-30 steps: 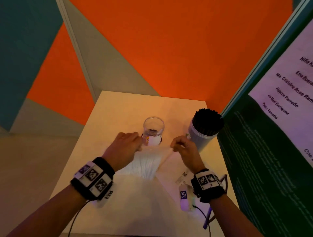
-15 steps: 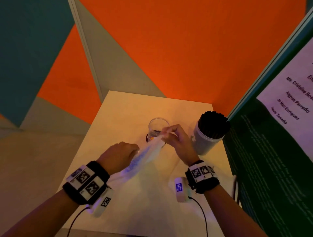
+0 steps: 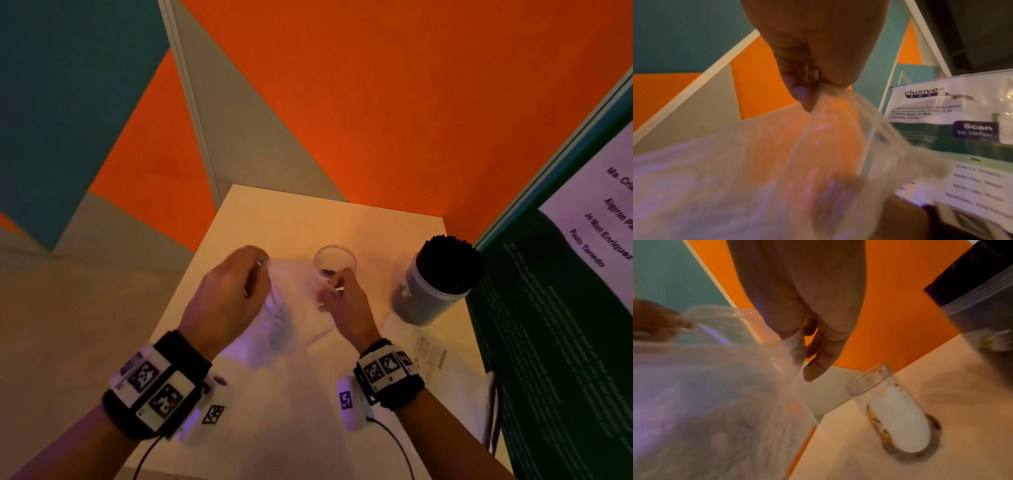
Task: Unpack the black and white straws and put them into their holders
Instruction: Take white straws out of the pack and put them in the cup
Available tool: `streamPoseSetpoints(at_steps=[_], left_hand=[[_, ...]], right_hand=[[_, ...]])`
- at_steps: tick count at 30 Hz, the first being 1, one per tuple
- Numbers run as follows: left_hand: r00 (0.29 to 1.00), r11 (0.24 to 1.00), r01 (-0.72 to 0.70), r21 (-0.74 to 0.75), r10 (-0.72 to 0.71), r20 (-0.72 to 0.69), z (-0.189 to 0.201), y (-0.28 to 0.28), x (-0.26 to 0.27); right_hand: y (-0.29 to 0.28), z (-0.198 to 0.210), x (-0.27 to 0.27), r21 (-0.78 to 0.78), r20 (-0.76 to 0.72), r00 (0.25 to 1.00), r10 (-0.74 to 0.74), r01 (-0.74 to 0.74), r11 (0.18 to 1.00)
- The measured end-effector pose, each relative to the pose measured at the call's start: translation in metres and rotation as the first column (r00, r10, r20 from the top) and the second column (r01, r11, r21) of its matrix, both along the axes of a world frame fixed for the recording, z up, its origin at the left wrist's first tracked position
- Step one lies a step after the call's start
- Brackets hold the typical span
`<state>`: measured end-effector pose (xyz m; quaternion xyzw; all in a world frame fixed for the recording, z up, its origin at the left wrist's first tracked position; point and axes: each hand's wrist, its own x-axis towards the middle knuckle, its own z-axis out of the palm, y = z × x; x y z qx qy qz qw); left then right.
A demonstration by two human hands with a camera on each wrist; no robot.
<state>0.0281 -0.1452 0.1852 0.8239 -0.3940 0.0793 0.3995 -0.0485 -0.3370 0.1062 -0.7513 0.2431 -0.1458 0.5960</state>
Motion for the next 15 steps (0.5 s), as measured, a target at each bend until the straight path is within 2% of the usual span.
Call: streamPoseSetpoints(at_steps=[2, 3, 4, 5, 6, 7, 8, 10, 13, 15], left_hand=[[0.989, 0.989, 0.116, 0.096, -0.106, -0.102, -0.02, -0.008, -0.013], [0.971, 0.974, 0.174, 0.143, -0.145, -0.192, -0.033, -0.013, -0.018], [0.94, 0.959, 0.219, 0.18, -0.157, -0.303, -0.048, -0.02, -0.021], [0.896, 0.945, 0.253, 0.207, -0.148, -0.419, -0.063, -0.026, -0.022], [0.845, 0.931, 0.284, 0.231, -0.129, -0.518, -0.076, -0.031, -0.023], [0.798, 0.914, 0.321, 0.249, -0.119, -0.592, -0.086, -0.036, -0.022], [0.76, 0.895, 0.365, 0.258, -0.126, -0.638, -0.096, -0.041, -0.023], [0.711, 0.857, 0.45, 0.25, -0.175, -0.681, -0.107, -0.051, -0.025], [0.677, 0.836, 0.5, 0.227, -0.213, -0.705, -0.114, -0.062, -0.026], [0.666, 0.832, 0.512, 0.211, -0.23, -0.71, -0.115, -0.069, -0.024]], right_hand=[[-0.02, -0.011, -0.007, -0.137, -0.149, 0.988, -0.035, 0.015, 0.991], [-0.029, -0.017, -0.011, -0.205, -0.297, 0.954, -0.029, -0.034, 0.978], [-0.036, -0.025, -0.016, -0.276, -0.476, 0.88, 0.005, -0.155, 0.949], [-0.04, -0.031, -0.021, -0.314, -0.654, 0.754, 0.061, -0.344, 0.885], [-0.039, -0.036, -0.025, -0.271, -0.773, 0.619, 0.141, -0.523, 0.808], [-0.034, -0.042, -0.029, -0.198, -0.81, 0.538, 0.233, -0.625, 0.755], [-0.029, -0.048, -0.031, -0.142, -0.786, 0.527, 0.323, -0.662, 0.736], [-0.014, -0.057, -0.032, -0.11, -0.678, 0.603, 0.422, -0.65, 0.752], [0.003, -0.081, -0.027, -0.154, -0.583, 0.723, 0.37, -0.546, 0.824], [0.008, -0.095, -0.027, -0.175, -0.612, 0.734, 0.296, -0.49, 0.854]])
